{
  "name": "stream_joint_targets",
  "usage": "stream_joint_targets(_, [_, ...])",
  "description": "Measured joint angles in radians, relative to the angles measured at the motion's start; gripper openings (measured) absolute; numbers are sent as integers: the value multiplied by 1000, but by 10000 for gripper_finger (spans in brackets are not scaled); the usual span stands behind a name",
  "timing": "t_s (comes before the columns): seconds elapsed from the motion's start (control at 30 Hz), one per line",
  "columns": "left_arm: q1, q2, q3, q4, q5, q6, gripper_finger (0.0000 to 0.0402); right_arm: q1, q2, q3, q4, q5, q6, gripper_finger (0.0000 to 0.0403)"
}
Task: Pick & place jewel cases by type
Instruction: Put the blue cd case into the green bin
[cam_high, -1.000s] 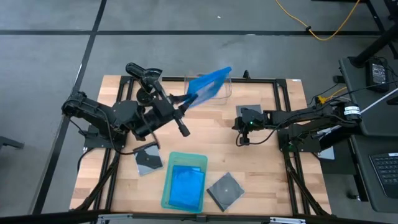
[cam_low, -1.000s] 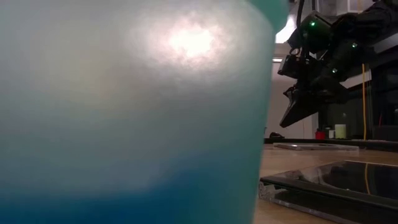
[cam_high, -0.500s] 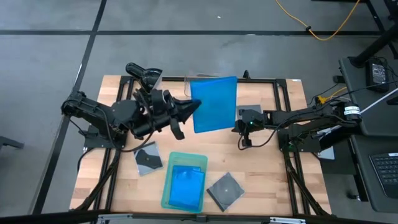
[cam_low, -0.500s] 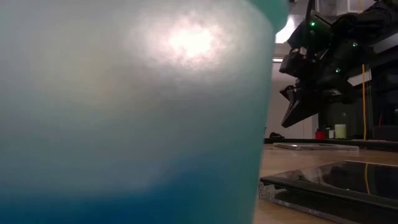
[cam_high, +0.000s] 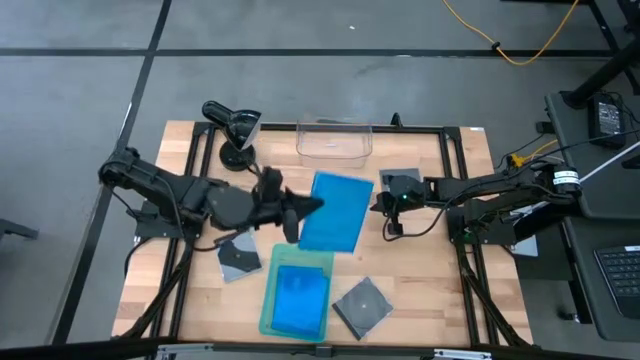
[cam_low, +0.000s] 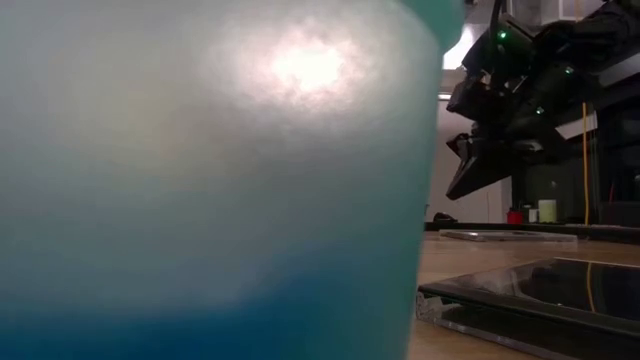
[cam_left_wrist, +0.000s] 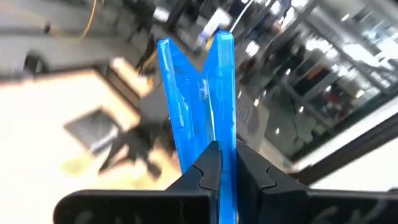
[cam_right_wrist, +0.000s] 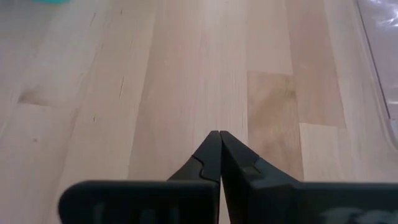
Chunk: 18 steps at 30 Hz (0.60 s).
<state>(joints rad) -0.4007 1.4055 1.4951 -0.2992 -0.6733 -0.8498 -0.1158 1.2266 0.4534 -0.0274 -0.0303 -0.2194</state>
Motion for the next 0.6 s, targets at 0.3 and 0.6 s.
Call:
stream_joint_targets(0.3, [-161, 1, -130, -67, -27, -363, 8, 0, 0, 0, 26, 2, -1, 6])
stream_joint_targets(0.6, [-317, 10, -290, -63, -159, -756, 8, 0, 0, 0, 43, 3, -2, 6])
